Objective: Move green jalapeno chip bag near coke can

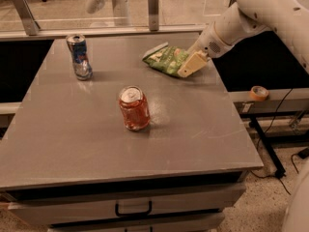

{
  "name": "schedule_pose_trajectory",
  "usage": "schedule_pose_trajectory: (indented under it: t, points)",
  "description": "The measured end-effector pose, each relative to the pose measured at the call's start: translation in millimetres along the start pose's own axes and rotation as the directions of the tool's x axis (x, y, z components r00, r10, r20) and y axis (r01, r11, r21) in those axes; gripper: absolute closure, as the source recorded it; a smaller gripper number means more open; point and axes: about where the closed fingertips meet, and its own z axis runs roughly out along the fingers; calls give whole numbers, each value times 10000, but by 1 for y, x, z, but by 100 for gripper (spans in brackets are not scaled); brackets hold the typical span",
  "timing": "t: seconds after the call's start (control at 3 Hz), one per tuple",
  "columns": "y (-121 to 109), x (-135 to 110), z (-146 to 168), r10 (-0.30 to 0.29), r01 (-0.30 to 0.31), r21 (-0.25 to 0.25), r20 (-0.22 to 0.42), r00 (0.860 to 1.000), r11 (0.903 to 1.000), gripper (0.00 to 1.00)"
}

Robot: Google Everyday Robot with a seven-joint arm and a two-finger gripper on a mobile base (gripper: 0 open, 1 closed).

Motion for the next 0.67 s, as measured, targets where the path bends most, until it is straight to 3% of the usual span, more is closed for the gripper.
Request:
schedule_pose_trajectory:
  t: [0.33, 0.67]
  points:
    - [1, 1, 15, -177, 174, -175, -189, 9997, 9997, 64]
    - [21, -11, 5, -616, 615, -744, 2, 9981, 9953, 87]
